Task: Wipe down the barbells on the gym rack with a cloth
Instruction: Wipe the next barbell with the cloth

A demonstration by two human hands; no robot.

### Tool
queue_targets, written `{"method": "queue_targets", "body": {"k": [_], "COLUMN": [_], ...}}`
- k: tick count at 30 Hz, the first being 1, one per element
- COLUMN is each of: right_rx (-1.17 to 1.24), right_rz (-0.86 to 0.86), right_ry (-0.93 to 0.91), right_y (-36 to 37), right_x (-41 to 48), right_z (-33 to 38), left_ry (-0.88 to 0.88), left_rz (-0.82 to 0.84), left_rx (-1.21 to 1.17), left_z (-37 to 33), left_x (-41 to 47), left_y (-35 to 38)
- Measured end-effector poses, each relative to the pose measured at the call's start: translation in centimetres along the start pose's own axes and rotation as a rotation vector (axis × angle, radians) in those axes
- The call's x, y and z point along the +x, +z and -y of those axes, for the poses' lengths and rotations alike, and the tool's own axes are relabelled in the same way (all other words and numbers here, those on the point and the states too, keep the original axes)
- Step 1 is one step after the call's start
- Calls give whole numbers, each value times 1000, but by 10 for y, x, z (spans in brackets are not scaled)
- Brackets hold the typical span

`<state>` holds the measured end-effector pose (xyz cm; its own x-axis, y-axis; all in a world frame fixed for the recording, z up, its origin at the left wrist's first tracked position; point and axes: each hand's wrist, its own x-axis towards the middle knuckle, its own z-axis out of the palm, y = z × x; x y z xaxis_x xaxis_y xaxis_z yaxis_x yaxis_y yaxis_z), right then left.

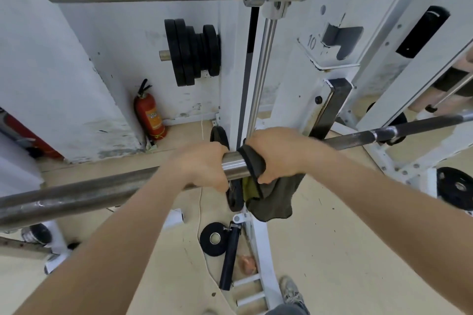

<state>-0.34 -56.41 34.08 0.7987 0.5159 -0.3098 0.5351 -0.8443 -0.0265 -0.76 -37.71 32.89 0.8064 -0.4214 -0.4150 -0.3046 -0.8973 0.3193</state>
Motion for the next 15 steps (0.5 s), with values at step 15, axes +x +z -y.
{"method": "queue_targets", "body": {"k": [15], "right_rx": [-122], "right_rz": [-326], "right_ry": [119], "right_y": [25], "right_x": [-10], "right_z": [15], "left_ry": [-11], "left_rz": [266], "left_rx": [-187], "left_z": [8], "left_x": [9], "left_y": [-11]}}
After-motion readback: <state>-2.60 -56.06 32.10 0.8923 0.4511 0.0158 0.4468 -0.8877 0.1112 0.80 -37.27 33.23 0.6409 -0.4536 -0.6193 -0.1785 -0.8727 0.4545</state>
